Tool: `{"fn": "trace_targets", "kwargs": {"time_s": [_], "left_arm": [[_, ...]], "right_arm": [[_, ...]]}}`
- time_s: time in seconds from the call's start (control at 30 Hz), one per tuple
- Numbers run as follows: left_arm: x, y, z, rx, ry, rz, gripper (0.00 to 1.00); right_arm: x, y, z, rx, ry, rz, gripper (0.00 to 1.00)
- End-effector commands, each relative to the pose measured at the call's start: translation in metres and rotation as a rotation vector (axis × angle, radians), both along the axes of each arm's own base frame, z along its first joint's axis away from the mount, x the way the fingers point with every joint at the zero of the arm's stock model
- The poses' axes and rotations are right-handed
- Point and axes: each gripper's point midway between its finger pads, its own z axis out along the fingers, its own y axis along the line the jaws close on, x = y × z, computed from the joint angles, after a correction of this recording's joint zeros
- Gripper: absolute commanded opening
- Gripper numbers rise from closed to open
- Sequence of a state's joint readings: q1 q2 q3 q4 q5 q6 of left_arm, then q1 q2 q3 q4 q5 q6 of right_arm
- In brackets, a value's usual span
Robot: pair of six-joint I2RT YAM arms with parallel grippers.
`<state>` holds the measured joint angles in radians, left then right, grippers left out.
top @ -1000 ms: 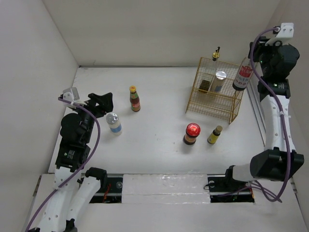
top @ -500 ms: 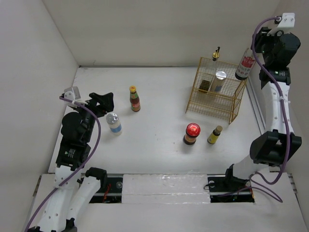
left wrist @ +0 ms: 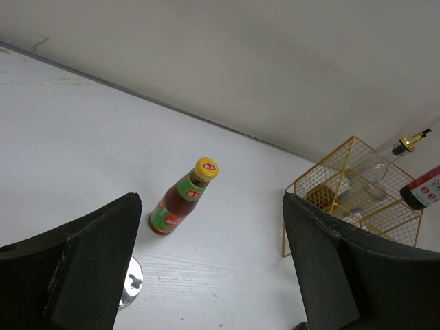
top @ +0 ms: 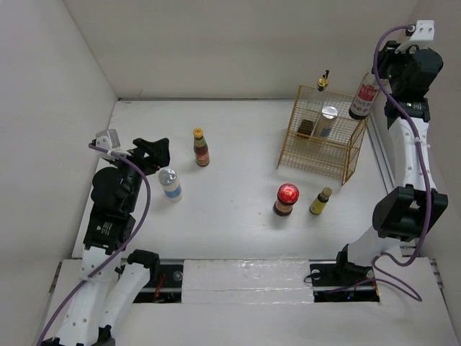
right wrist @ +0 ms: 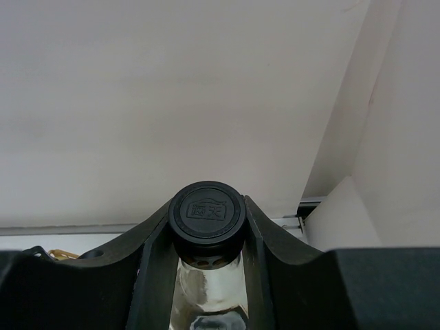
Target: Organize the condiment bottles
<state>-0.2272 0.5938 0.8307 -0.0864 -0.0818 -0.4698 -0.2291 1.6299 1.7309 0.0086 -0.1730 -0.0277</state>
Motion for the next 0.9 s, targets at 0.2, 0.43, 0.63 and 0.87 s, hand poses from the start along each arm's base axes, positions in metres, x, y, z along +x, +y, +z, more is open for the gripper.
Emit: {"fn": "trace_targets", "kwargs": {"time_s": [0.2,0.43,0.63,0.87], "left_arm": [[0.001,-0.001,0.014,-0.015,-0.053,-0.004,0.79],[-0.001,0.001,0.016,-0.017,-0.062,0.006,0.79],[-0.001,0.0,0.016,-0.017,-0.062,-0.004,0.79],[-0.001,0.0,0.016,-0.017,-0.062,-0.004,0.79]], "right_arm": [[-0.016,0.006,0.083,-0.044,-0.278,0.022,0.05],[-0.001,0.004,0.041,-0.019,-0.213,0.033,0.05],[0.006,0.003,-0.001,0.018,-0.139,0.035,0.07],[0.006,0.003,-0.045,0.059,-0.063,0.027,0.08]]}}
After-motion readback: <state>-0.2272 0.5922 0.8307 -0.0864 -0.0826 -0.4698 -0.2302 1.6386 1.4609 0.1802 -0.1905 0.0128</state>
